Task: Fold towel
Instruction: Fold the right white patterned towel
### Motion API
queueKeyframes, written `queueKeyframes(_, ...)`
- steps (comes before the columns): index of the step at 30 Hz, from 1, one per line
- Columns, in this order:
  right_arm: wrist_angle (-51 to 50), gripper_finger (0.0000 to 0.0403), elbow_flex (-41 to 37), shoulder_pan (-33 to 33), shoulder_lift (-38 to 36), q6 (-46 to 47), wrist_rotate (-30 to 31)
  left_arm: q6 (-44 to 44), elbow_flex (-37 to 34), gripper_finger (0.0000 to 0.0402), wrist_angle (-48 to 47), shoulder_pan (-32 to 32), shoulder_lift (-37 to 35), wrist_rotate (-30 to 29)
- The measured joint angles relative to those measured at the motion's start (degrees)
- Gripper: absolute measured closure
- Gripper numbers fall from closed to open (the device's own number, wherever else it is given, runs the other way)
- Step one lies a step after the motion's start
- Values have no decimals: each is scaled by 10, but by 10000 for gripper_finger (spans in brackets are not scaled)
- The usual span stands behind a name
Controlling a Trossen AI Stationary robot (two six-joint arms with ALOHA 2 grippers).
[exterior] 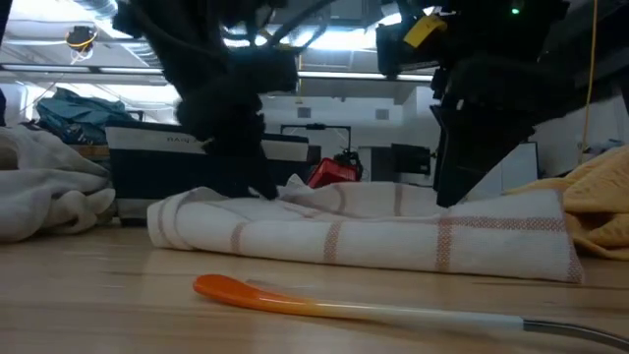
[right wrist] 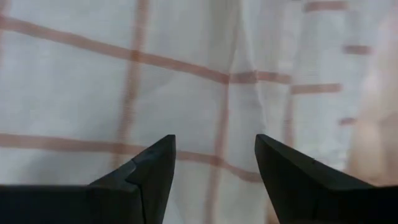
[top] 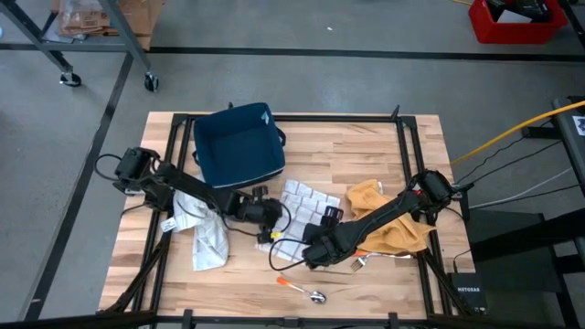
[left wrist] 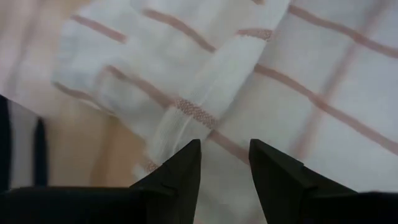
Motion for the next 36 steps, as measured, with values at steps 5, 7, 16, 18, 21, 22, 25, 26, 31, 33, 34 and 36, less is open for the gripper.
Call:
queueKeyframes(5,-39,178,0,-9,0,1,49,0,-7,273,35,36,0,-26)
queueKeyframes(7,-48,178,0,-16,0,3,60,-2,-7,273,43,49,0,-39)
queueKeyframes(16,-46,178,1,-39,0,34,-25,-8,6,273,56,50,-4,-41)
queueKeyframes(18,-46,178,7,-37,0,32,-49,6,16,273,58,40,-13,-42)
queueKeyframes(21,-47,178,25,-37,0,31,-74,21,32,273,56,22,-32,-42)
queueKeyframes(22,-46,178,34,-37,0,32,-85,23,36,273,53,16,-39,-40)
queueKeyframes(25,-45,178,63,-37,0,31,-129,24,46,273,43,-6,-64,-31)
queueKeyframes(26,-43,178,73,-35,0,31,-144,18,47,273,36,-14,-74,-21)
queueKeyframes(31,-15,178,96,-7,0,32,-160,-44,47,273,-2,-55,-93,36)
queueKeyframes(33,-1,178,96,10,1,32,-165,-82,47,273,-23,-74,-93,39)
queueKeyframes(34,8,178,96,17,2,32,-168,-95,47,273,-36,-82,-91,39)
queueKeyframes(36,24,178,96,34,4,32,-168,-97,47,273,-57,-97,-87,40)
